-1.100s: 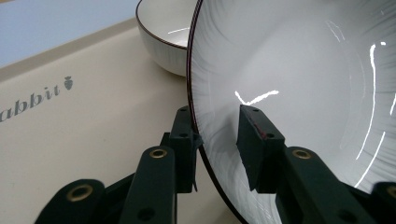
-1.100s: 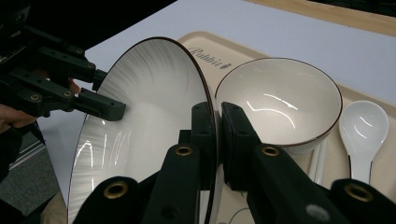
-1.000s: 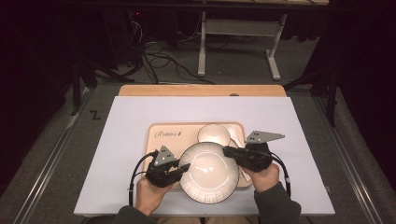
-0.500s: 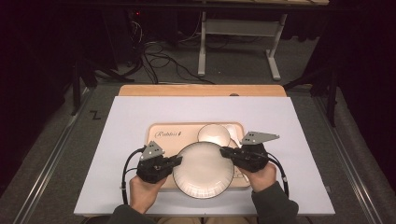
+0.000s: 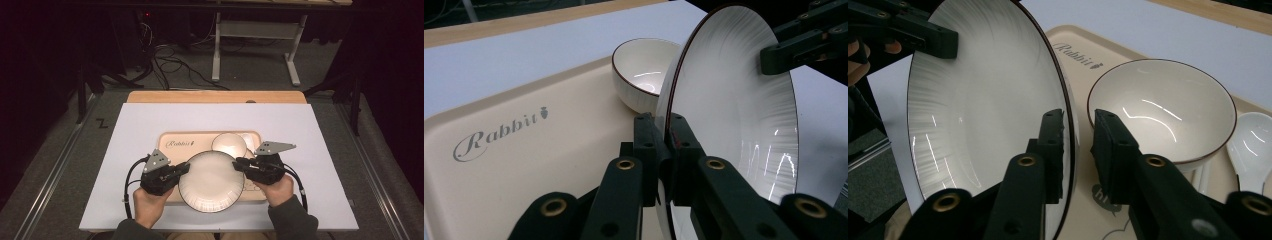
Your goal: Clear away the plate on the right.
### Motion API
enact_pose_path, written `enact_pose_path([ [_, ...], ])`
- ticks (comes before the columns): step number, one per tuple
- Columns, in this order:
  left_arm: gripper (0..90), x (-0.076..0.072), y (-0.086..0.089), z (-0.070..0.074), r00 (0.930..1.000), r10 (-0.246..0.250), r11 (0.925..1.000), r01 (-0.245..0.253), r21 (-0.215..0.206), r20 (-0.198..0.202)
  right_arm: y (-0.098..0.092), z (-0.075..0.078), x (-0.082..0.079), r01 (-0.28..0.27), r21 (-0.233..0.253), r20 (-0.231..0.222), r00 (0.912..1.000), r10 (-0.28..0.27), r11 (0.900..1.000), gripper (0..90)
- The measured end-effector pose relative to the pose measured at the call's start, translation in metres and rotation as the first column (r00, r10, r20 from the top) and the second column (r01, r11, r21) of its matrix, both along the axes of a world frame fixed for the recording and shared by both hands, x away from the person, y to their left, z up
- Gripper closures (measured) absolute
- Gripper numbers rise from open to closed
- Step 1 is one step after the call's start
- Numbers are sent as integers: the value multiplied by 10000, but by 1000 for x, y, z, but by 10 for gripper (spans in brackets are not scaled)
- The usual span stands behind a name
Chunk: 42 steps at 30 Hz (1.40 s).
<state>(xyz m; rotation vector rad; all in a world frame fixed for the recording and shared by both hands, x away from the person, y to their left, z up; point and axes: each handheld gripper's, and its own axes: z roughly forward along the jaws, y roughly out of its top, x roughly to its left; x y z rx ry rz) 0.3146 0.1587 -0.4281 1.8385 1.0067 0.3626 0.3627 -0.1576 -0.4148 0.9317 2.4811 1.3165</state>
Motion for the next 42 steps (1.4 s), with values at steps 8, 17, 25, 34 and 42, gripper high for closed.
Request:
enact_pose_path([
  [8, 860, 1, 7, 2, 9999, 166, 9996, -167, -214, -35, -18, 3, -8, 297, -235, 135, 9995, -294, 9993, 521],
  [17, 859, 1, 18, 5, 9990, 452, 9978, -452, -478, -22, -56, 1, -19, 984, -360, 556, 9938, -964, 9945, 451],
  [25, 857, 2, 30, 6, 9974, 708, 9946, -717, -755, -149, -97, -11, -22, 2253, -251, 709, 9722, -2231, 9740, 435],
  [34, 856, 2, 33, 6, 9971, 743, 9945, -755, -726, -192, -126, -31, -16, 3360, -490, 710, 9405, -3322, 9406, 435],
  [42, 854, 3, 43, 7, 9952, 946, 9919, -964, -823, -248, -146, -49, -10, 4058, -455, 422, 9137, -4041, 9128, 434],
])
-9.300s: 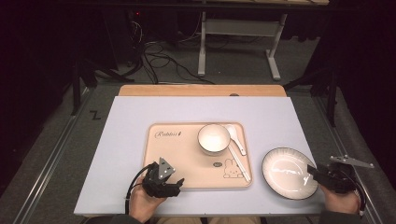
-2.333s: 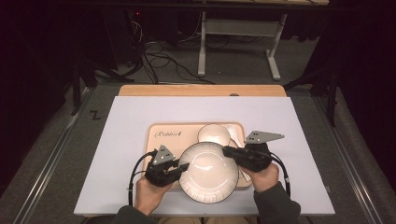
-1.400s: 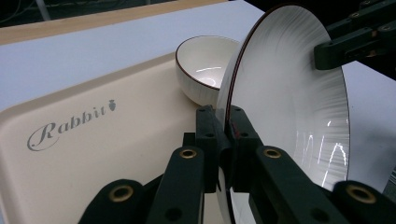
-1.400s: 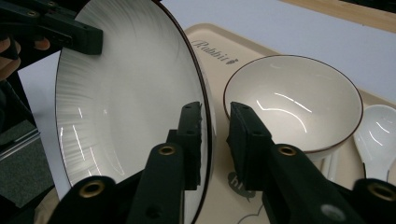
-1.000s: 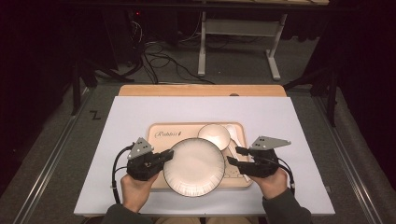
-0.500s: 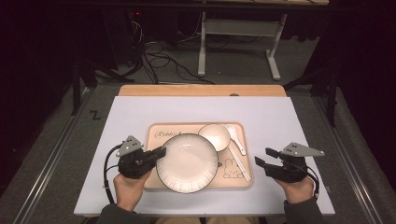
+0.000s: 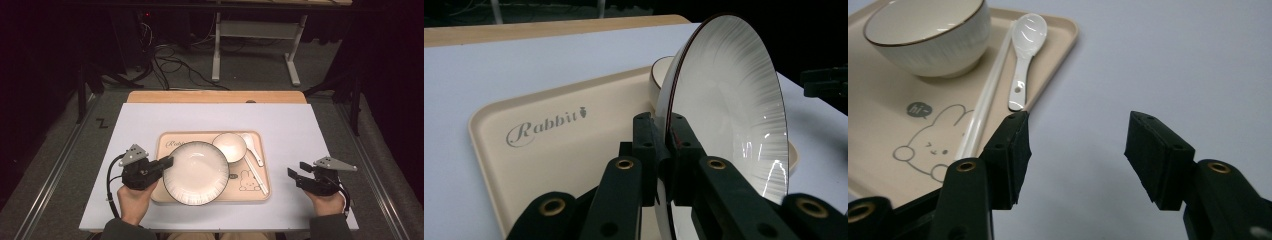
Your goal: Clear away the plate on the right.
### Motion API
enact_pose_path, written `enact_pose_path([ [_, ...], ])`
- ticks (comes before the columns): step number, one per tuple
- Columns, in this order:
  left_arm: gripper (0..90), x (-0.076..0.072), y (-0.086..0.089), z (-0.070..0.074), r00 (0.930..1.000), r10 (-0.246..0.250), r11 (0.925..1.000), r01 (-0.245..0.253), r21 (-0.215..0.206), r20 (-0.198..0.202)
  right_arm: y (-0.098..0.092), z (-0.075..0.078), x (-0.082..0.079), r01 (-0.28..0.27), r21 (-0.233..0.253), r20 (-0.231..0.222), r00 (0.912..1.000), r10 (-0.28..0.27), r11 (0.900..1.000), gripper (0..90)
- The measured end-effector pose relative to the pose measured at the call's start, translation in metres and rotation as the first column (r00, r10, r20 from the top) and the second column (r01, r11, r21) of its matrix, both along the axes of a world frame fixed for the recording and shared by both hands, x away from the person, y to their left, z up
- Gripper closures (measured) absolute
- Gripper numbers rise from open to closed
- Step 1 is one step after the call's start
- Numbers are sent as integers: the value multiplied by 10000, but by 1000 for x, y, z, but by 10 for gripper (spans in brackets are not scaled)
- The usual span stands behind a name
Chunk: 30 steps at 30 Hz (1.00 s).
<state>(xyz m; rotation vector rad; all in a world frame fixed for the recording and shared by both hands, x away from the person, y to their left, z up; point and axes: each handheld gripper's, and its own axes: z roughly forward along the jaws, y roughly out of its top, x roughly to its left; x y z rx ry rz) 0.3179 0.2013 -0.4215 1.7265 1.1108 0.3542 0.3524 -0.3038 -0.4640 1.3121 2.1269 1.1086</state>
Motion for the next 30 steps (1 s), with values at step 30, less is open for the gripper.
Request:
enact_pose_path([
  [30, 849, 21, 34, -25, 9798, 1533, 9881, -1538, 60, -1285, -9, -13, 4, 485, -311, -237, 9985, -493, 9983, 434],
])
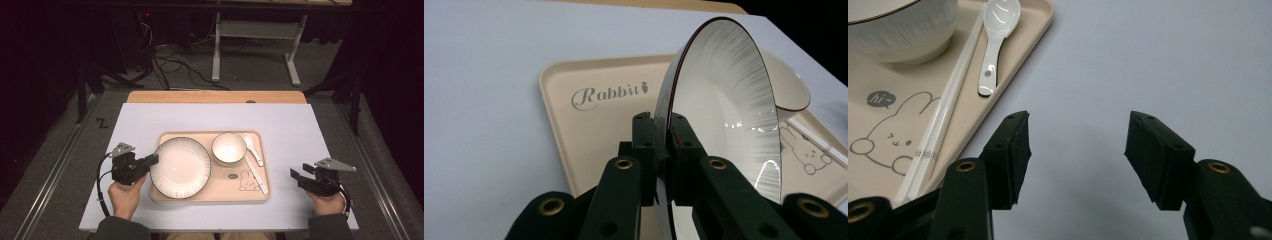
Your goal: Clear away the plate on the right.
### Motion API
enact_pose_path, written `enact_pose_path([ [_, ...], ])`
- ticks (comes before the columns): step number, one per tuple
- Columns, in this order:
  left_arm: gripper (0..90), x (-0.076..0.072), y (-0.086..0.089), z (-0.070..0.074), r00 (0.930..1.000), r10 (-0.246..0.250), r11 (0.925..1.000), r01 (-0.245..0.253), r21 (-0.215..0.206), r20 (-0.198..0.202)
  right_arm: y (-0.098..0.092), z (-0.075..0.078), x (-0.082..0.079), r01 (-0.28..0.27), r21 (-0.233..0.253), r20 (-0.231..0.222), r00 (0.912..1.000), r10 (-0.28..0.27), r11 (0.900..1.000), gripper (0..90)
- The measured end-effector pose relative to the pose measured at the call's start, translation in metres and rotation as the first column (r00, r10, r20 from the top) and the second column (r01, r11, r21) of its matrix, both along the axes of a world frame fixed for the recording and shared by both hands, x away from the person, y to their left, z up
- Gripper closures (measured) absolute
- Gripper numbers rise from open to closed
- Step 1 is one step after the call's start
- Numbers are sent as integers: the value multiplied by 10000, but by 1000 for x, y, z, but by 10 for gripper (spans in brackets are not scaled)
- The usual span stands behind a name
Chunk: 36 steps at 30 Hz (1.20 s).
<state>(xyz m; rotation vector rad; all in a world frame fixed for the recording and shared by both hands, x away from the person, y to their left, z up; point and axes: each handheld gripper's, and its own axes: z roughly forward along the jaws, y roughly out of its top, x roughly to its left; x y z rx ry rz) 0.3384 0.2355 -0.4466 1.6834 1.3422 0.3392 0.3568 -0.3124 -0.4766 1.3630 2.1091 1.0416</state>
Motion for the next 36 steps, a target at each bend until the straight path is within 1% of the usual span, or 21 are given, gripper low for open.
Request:
enact_pose_path([
  [5, 847, 3, -1, -5, 9998, 129, 9997, -125, 212, -175, 0, 0, 0, -25, 9, 30, 10000, 24, 10000, 434],
  [10, 847, 6, -2, -10, 9991, 245, 9992, -234, 310, -354, 0, 0, 0, -13, -24, 11, 10000, 13, 10000, 434],
  [12, 848, 8, -1, -11, 9988, 223, 9996, -215, 208, -426, 1, 0, 0, 6, -15, -16, 10000, -6, 10000, 434],
  [15, 849, 9, -2, -13, 9986, 242, 9995, -232, 230, -464, 1, -1, 1, -57, -47, -11, 10000, 57, 10000, 434],
  [16, 850, 9, -2, -13, 9986, 265, 9992, -252, 298, -454, 2, 0, 1, -17, -25, -57, 10000, 17, 10000, 434],
  [18, 852, 11, -2, -15, 9981, 323, 9992, -310, 265, -519, 2, 0, 1, -52, -29, 4, 10000, 52, 10000, 434],
  [21, 857, 14, -2, -19, 9977, 330, 9984, -302, 467, -599, 2, 0, 0, -1, -2, 4, 10000, 1, 10000, 434],
  [24, 857, 17, -4, -20, 9974, 329, 9986, -302, 423, -640, 2, 0, 0, 26, 4, -21, 10000, -26, 10000, 435],
  [26, 856, 19, -5, -22, 9971, 292, 9984, -257, 496, -696, 1, 0, 1, -40, -30, 4, 10000, 40, 10000, 434],
  [28, 855, 21, -5, -24, 9965, 331, 9982, -291, 529, -767, 2, 0, 0, 7, 19, -43, 10000, -7, 10000, 435],
  [30, 854, 23, -6, -24, 9966, 352, 9982, -314, 503, -750, 2, 0, 0, 16, 18, -38, 10000, -16, 10000, 435],
  [31, 853, 23, -7, -24, 9968, 336, 9977, -292, 614, -723, 2, 0, 0, 7, 21, -18, 10000, -7, 10000, 435],
  [33, 849, 24, -8, -25, 9968, 381, 9972, -333, 677, -706, 2, 0, 0, 23, 28, -40, 10000, -23, 10000, 435],
  [36, 842, 27, -8, -28, 9959, 426, 9961, -362, 803, -798, 2, 0, 0, -12, 22, -19, 10000, 12, 10000, 435],
])
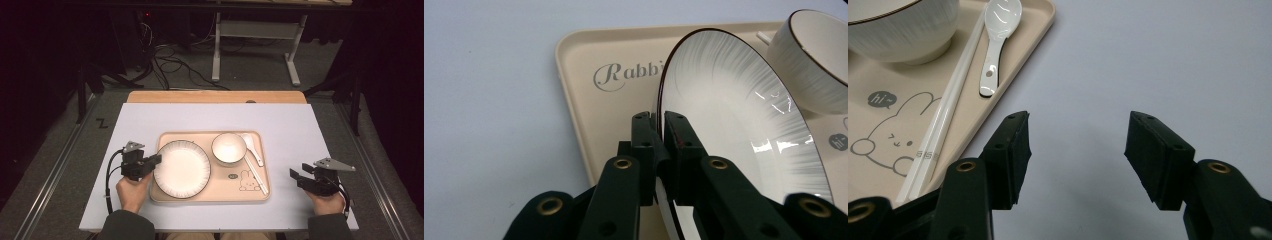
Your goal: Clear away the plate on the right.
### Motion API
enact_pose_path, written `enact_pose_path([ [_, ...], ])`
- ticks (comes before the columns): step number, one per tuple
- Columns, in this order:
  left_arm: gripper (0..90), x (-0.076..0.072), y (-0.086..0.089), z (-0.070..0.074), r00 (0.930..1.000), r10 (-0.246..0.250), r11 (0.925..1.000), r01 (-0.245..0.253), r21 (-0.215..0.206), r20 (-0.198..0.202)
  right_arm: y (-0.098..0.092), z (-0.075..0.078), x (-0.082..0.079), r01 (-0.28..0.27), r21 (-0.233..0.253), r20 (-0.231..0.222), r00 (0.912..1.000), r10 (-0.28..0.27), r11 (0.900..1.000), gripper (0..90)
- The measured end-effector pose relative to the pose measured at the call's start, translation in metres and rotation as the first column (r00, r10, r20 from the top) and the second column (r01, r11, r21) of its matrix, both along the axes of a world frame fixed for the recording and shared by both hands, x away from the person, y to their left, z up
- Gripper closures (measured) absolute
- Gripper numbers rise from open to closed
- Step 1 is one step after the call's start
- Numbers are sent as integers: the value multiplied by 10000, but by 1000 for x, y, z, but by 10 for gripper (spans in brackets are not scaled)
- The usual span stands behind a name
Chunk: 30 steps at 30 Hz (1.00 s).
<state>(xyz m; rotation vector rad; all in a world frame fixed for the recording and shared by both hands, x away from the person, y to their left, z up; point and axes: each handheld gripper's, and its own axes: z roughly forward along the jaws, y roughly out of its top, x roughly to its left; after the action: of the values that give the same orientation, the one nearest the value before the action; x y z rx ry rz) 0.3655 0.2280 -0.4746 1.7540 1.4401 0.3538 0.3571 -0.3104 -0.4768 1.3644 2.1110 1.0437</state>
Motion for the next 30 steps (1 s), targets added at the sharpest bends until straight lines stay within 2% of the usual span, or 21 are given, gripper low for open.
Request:
enact_pose_path([
  [6, 829, 4, -1, -4, 9999, 30, 9998, -28, 206, -108, 0, 0, 0, -6, -17, -30, 10000, 6, 10000, 434],
  [21, 777, 10, -2, -11, 9983, -107, 9932, 173, 1148, -578, 1, 0, 1, -45, -41, -2, 10000, 45, 10000, 435],
  [24, 766, 10, -4, -12, 9971, -164, 9898, 266, 1396, -738, 1, 1, 1, -80, -44, 27, 10000, 81, 10000, 435],
  [30, 736, 13, -9, -18, 9922, -368, 9781, 602, 1992, -1192, 1, 1, 1, -59, 40, 59, 10000, 59, 10000, 435],
])
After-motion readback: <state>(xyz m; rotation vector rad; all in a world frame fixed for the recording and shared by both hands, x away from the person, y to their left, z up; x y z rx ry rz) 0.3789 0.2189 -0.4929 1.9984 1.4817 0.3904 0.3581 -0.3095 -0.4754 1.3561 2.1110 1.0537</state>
